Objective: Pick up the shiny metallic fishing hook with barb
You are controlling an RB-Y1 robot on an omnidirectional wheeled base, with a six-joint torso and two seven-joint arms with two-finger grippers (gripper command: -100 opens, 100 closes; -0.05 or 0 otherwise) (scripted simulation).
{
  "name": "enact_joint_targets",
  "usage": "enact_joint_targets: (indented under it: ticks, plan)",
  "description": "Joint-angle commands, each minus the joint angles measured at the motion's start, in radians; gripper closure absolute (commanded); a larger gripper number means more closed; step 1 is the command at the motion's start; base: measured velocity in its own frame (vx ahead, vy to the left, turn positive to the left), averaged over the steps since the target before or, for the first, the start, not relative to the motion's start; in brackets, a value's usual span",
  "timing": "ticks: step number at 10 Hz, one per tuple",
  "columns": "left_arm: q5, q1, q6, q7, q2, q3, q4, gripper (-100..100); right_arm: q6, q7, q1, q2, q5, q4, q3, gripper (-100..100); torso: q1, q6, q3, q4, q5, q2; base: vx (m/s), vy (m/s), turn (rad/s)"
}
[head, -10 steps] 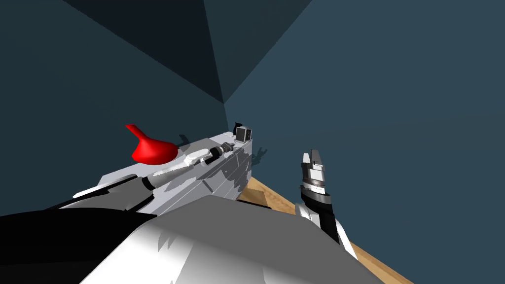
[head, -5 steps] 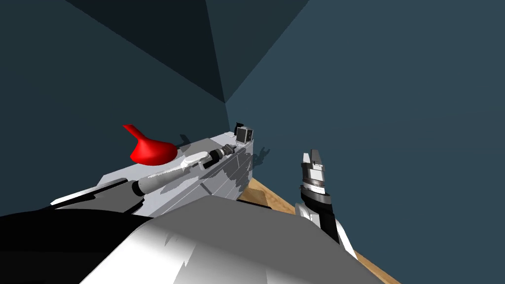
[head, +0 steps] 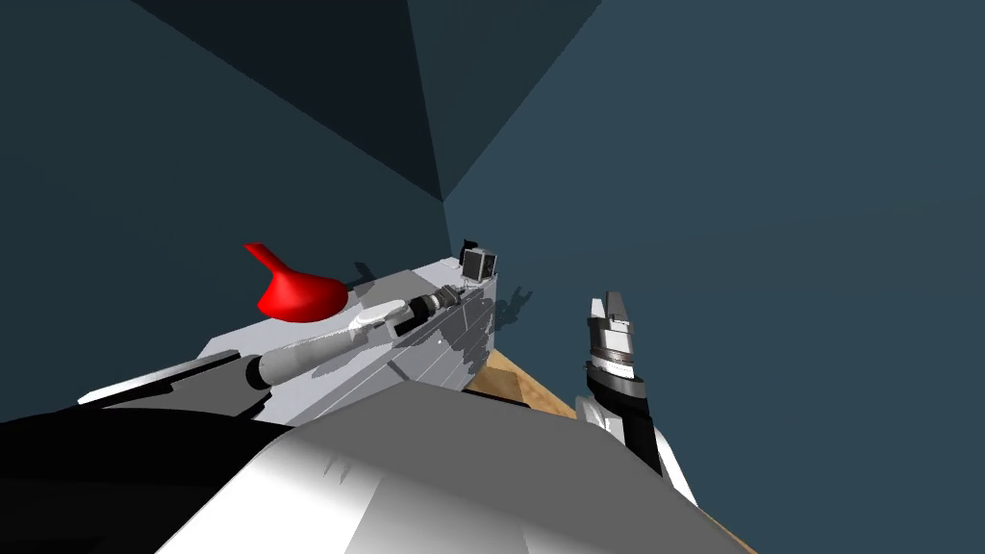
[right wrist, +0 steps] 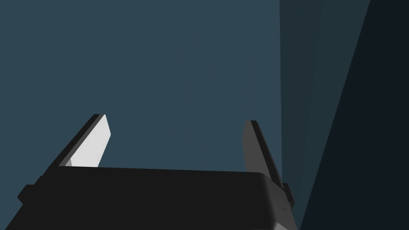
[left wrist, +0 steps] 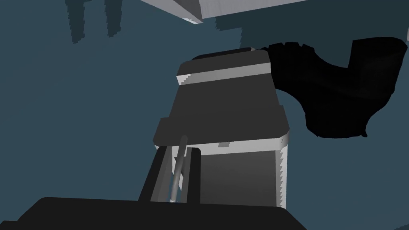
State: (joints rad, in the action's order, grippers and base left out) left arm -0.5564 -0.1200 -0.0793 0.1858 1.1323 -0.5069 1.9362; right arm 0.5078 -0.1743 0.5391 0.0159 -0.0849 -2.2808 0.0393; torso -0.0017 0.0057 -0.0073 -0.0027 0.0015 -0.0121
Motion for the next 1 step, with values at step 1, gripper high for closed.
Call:
enact_joint_targets:
  ticks: [1]
  plan:
    - [0.0,0.0,0.0,0.0,0.0,0.0,0.0,0,0.0,0.0,0.0,0.0,0.0,0.0,0.0,0,0.0,0.0,0.0,0.0,0.0,0.0,0.0,0.0,0.0]
